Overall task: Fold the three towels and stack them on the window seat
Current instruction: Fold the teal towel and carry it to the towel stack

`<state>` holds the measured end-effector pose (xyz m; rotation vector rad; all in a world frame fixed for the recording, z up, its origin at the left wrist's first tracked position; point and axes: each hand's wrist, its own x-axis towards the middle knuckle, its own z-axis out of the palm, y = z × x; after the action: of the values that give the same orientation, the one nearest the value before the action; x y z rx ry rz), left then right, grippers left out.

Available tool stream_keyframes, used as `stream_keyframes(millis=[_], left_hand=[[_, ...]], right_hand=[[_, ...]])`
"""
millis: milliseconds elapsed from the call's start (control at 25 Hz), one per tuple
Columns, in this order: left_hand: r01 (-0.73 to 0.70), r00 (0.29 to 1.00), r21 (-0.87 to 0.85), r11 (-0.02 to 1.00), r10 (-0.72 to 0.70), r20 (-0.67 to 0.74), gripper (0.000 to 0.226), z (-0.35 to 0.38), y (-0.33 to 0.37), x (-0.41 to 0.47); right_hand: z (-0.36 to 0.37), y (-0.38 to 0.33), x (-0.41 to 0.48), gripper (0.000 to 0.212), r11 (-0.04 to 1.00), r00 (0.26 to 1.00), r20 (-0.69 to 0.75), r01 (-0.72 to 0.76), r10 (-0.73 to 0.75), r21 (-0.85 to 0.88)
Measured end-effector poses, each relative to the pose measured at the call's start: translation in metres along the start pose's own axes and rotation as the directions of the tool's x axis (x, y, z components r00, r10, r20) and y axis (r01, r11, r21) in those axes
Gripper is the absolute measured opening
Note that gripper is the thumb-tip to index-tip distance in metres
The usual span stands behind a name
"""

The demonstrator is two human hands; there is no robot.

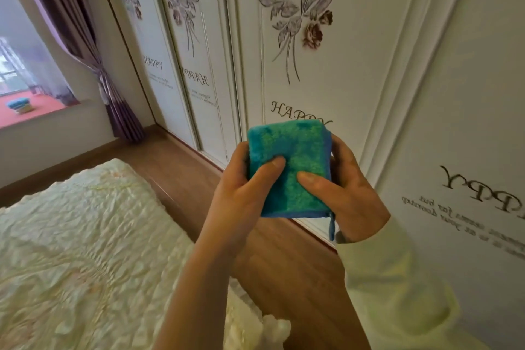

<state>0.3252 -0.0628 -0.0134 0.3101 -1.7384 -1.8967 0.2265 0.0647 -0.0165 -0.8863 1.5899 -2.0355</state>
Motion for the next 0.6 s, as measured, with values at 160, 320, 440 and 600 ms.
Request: stream_keyframes(millis=[160,320,440,600], left_hand=[[0.001,0.996,0.021,1.000,0.001,-0.088,0.034,0.001,-0.030,0.103],[0.003,0.983,0.030,1.000,0.003,-0.183,0.035,0.005,-0.048,0.212],[-0.021,0.965,0.014,1.000,0.023,-0.260,0.034,-0.004,-0.054,0.283],[-0.037,0.941,0.015,0.999,0.040,-0.336,0.035,-0.039,-0.063,0.357]], right_hand=[[-0.026,0.031,0.110,0.052,0.998,0.999,0.041,-0.022,0.020,0.054],[-0.053,0.055,0.237,0.042,0.993,0.992,0.102,-0.082,0.074,0.081],[-0.057,0.068,0.323,0.039,0.992,0.981,0.183,-0.083,0.064,0.094],[-0.038,0.096,0.417,0.045,0.987,0.955,0.286,-0.113,0.077,0.112]])
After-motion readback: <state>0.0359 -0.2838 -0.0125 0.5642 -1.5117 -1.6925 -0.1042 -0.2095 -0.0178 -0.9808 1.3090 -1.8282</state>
